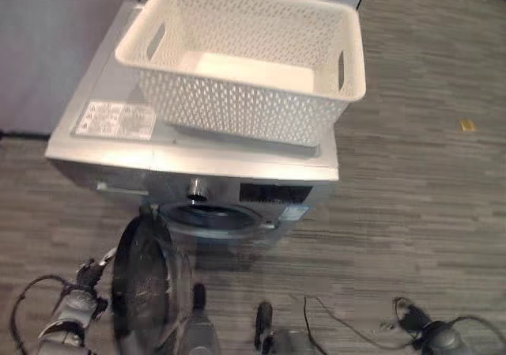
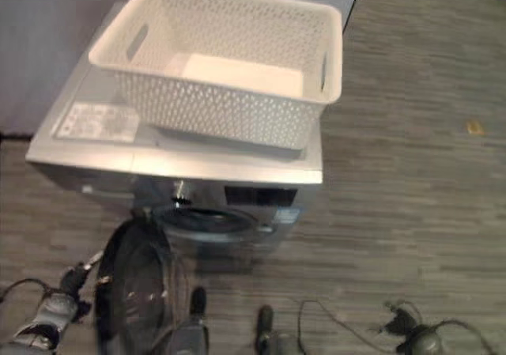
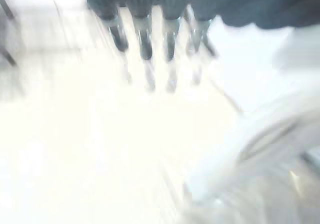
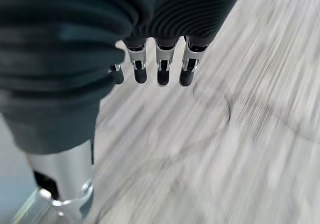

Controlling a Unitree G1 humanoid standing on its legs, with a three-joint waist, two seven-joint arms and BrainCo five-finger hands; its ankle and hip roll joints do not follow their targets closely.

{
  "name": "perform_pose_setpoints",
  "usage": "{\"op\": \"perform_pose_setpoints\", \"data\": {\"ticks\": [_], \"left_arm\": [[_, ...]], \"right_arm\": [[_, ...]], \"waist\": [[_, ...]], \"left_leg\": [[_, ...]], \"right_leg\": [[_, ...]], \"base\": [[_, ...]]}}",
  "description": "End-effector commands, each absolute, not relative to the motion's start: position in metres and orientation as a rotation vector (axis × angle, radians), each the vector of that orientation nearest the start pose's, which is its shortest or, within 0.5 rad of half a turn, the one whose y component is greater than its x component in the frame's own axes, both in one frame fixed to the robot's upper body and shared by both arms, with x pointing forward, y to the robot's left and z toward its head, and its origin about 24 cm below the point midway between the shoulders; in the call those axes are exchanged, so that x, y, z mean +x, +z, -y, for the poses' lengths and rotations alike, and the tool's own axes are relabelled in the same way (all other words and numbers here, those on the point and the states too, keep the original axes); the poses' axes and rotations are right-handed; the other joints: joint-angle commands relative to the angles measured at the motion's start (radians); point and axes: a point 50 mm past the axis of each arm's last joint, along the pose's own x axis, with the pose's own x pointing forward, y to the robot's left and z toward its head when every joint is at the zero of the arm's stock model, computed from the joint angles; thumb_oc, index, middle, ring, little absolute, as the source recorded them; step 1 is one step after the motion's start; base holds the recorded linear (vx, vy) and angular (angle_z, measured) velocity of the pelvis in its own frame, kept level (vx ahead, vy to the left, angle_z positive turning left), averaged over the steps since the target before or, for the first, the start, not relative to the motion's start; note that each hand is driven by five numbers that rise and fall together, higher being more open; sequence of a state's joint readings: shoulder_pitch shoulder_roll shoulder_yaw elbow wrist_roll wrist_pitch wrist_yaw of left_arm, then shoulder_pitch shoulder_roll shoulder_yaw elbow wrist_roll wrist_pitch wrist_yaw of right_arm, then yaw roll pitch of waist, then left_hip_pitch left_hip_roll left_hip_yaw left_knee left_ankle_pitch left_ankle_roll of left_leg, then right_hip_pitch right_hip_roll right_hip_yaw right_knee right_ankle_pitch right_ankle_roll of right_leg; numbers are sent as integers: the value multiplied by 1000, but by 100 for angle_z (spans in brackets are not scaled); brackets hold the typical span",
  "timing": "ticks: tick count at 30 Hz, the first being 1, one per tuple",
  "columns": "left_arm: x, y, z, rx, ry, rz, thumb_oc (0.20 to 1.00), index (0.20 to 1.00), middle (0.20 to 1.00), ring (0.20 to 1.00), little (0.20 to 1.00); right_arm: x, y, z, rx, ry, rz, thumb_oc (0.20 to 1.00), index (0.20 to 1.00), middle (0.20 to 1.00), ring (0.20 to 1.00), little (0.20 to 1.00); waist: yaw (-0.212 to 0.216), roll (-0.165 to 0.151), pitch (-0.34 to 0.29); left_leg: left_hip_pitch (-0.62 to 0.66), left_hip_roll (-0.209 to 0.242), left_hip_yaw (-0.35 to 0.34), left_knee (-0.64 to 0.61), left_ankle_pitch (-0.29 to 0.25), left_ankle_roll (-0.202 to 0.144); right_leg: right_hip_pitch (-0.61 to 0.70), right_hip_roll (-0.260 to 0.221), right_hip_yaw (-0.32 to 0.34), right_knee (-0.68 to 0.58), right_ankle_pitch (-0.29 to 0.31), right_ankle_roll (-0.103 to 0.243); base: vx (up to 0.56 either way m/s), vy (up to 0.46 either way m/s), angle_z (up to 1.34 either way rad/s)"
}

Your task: Grab the laundry basket,head to the washer,open it,put in the laundry and shut it.

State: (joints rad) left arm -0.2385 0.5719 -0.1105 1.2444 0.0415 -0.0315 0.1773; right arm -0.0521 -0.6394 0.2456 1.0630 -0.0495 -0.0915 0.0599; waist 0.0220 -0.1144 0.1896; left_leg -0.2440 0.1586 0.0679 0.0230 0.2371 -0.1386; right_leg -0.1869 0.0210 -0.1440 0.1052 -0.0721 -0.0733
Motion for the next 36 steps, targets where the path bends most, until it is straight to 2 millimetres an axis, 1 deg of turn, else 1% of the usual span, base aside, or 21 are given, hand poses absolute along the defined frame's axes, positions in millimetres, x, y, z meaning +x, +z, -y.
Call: {"op": "perform_pose_setpoints", "data": {"ticks": [1,3,4,5,7,11,13,14,18,19,20,22,25,27,29,30,31,32,33,34,36], "left_arm": [[203,-96,-290,593,218,-821,1000,1000,1000,1000,1000],[210,-100,-270,587,154,-799,1000,1000,1000,1000,1000],[214,-101,-258,584,120,-781,1000,1000,1000,1000,1000],[216,-103,-251,572,102,-778,1000,1000,1000,1000,1000],[225,-102,-231,538,65,-750,1000,1000,1000,1000,1000],[241,-101,-195,454,27,-714,1000,1000,1000,1000,1000],[241,-102,-190,431,27,-720,1000,1000,1000,1000,1000],[249,-98,-169,379,-6,-689,1000,1000,1000,1000,1000],[271,-81,-135,308,-58,-591,1000,1000,1000,1000,1000],[272,-81,-135,308,-58,-591,1000,1000,1000,1000,1000],[283,-68,-119,279,-81,-530,1000,1000,1000,1000,1000],[289,-61,-110,272,-113,-494,1000,1000,1000,1000,1000],[292,-58,-105,280,-145,-480,1000,1000,1000,1000,1000],[295,-55,-103,286,-157,-472,1000,1000,1000,1000,1000],[297,-53,-102,282,-167,-470,1000,1000,1000,1000,1000],[297,-53,-102,282,-167,-470,1000,1000,1000,1000,1000],[298,-51,-101,279,-170,-466,1000,1000,1000,1000,1000],[300,-48,-97,271,-183,-455,1000,1000,1000,1000,1000],[300,-48,-97,271,-183,-455,1000,1000,1000,1000,1000],[304,-43,-91,261,-206,-438,1000,1000,1000,1000,1000],[301,-47,-91,272,-214,-455,1000,1000,1000,1000,1000]], "right_arm": [[141,-83,361,-756,-102,-997,1000,1000,1000,1000,1000],[133,-87,361,-741,-105,-1023,1000,1000,1000,1000,1000],[127,-91,357,-728,-90,-1042,1000,1000,1000,1000,1000],[121,-97,352,-712,-72,-1057,1000,1000,1000,1000,1000],[109,-109,340,-678,-43,-1095,1000,1000,1000,1000,1000],[97,-125,316,-639,17,-1127,1000,1000,1000,1000,1000],[96,-127,312,-631,25,-1129,1000,1000,1000,1000,1000],[88,-131,305,-599,31,-1139,1000,1000,1000,1000,1000],[91,-135,293,-557,47,-1115,1000,1000,1000,1000,1000],[91,-135,293,-557,46,-1115,1000,1000,1000,1000,1000],[95,-135,288,-541,48,-1096,1000,1000,1000,1000,1000],[95,-136,287,-550,61,-1100,1000,1000,1000,1000,1000],[85,-140,286,-572,79,-1146,1000,1000,1000,1000,1000],[81,-142,286,-587,92,-1171,1000,1000,1000,1000,1000],[76,-143,289,-610,98,-1200,1000,1000,1000,1000,1000],[76,-143,289,-610,98,-1200,1000,1000,1000,1000,1000],[77,-143,291,-622,90,-1208,1000,1000,1000,1000,1000],[78,-141,298,-621,49,-1216,1000,1000,1000,1000,1000],[78,-141,298,-621,49,-1216,1000,1000,1000,1000,1000],[90,-135,306,-602,-13,-1190,1000,1000,1000,1000,1000],[96,-132,310,-566,-64,-1169,1000,1000,1000,1000,1000]], "waist": [[-19,3,14],[-33,6,-11],[-39,8,-21],[-51,11,-33],[-70,16,-45],[-99,13,-60],[-105,10,-64],[-119,6,-70],[-148,3,-74],[-146,3,-74],[-158,5,-70],[-163,9,-67],[-160,15,-58],[-153,18,-48],[-138,19,-31],[-140,19,-31],[-133,20,-21],[-127,21,-12],[-129,21,-12],[-120,11,-1],[-138,-5,-9]], "left_leg": [[-27,-45,-18,-61,-26,46],[-8,-70,-7,-67,-42,53],[10,-89,-8,-66,-63,61],[15,-95,-2,-66,-72,64],[29,-95,10,-79,-67,63],[44,-104,2,-72,-85,72],[49,-105,4,-70,-91,74],[67,-108,16,-73,-105,78],[84,-106,51,-94,-119,86],[85,-105,53,-94,-120,86],[88,-103,75,-101,-124,88],[91,-95,87,-106,-122,89],[93,-86,86,-109,-106,83],[82,-77,72,-110,-85,75],[52,-64,39,-110,-44,58],[51,-65,37,-110,-44,58],[31,-57,18,-110,-21,46],[9,-43,12,-110,-3,35],[8,-43,9,-110,-3,35],[11,-46,10,-89,-15,44],[36,-48,92,-25,-87,58]], "right_leg": [[105,-25,5,-67,47,146],[114,-25,9,-96,63,148],[121,-25,12,-103,66,148],[118,-24,14,-108,69,147],[126,-21,18,-124,70,146],[138,-19,52,-127,72,139],[141,-21,61,-130,75,138],[146,-26,85,-141,81,142],[119,-24,134,-143,95,151],[119,-24,136,-142,95,151],[97,-23,158,-136,102,156],[78,-16,172,-125,105,153],[75,-6,170,-126,105,143],[76,1,155,-133,104,137],[79,10,124,-139,98,128],[79,10,122,-139,98,128],[77,13,105,-135,94,124],[75,10,69,-127,92,122],[75,10,67,-127,91,122],[68,-2,37,-121,98,121],[62,-23,0,-124,106,125]], "base": [[-49,-90,-19],[-1,-63,12],[21,-52,29],[26,-36,14],[17,-6,-6],[58,2,-3],[64,19,-8],[56,32,-14],[15,26,-48],[-3,18,-58],[-8,5,-48],[11,-31,-53],[9,-97,-47],[-53,-159,4],[-64,-165,24],[-69,-136,37],[-98,-153,52],[-97,-153,73],[-136,-141,96],[-138,-80,138],[-176,-82,96]]}}
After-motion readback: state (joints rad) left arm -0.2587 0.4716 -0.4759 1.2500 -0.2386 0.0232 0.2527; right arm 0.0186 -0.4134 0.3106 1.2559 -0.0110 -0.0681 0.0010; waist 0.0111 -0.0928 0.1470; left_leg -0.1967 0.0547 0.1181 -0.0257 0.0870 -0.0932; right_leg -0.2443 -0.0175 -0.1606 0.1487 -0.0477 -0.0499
